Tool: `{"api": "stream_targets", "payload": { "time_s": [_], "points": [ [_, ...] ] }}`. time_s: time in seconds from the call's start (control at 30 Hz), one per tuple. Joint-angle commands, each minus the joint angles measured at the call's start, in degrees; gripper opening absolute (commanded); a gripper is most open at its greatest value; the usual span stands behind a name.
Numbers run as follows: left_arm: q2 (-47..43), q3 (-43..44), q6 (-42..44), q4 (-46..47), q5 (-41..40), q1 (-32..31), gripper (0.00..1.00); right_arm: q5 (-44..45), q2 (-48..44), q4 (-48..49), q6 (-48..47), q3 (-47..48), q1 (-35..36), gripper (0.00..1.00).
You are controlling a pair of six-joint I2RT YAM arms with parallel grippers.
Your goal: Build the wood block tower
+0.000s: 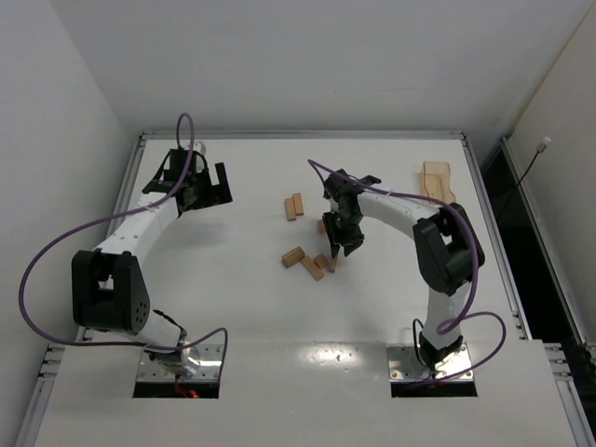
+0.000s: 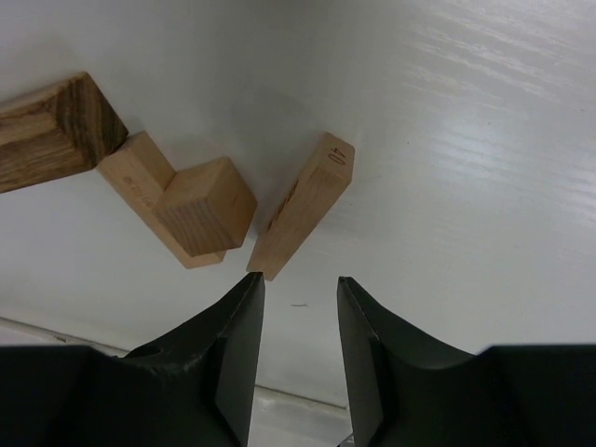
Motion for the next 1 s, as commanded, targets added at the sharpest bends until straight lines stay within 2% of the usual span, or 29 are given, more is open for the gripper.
{"api": "stream_targets", "payload": {
  "time_s": [0.0,0.23,0.6,0.67,0.7,0.77,0.87,0.97],
  "points": [
    [0.02,1.06,-0.74,1.07,0.37,0.27,1.0,-0.41,1.88,-0.09,0.37,4.01,0.28,0.35],
    [0.55,1.06,-0.74,1.07,0.37,0.27,1.0,0.81,4.16,-0.09,0.37,5.86,0.28,0.4],
    [1.61,2.11,-1.27,1.07,0.9,0.27,1.0,3.02,8.12,-0.09,-0.16,5.94,0.28,0.39],
    [1.61,2.11,-1.27,1.07,0.9,0.27,1.0,3.02,8.74,-0.09,-0.16,5.95,0.28,0.3],
    [2.13,2.11,-1.27,1.07,0.9,0.27,1.0,3.98,8.74,-0.09,-0.16,5.95,0.28,0.17],
    [2.13,2.11,-1.27,1.07,0.9,0.27,1.0,3.99,8.74,0.44,-0.16,5.95,-0.24,0.0],
    [2.13,2.11,-1.27,1.07,0.9,0.27,1.0,3.55,5.51,0.96,-0.86,5.95,-0.94,0.0],
    [2.13,2.11,-1.27,1.07,1.51,0.27,1.0,-0.75,1.11,3.15,-2.09,3.76,-2.44,0.0]
  ]
}}
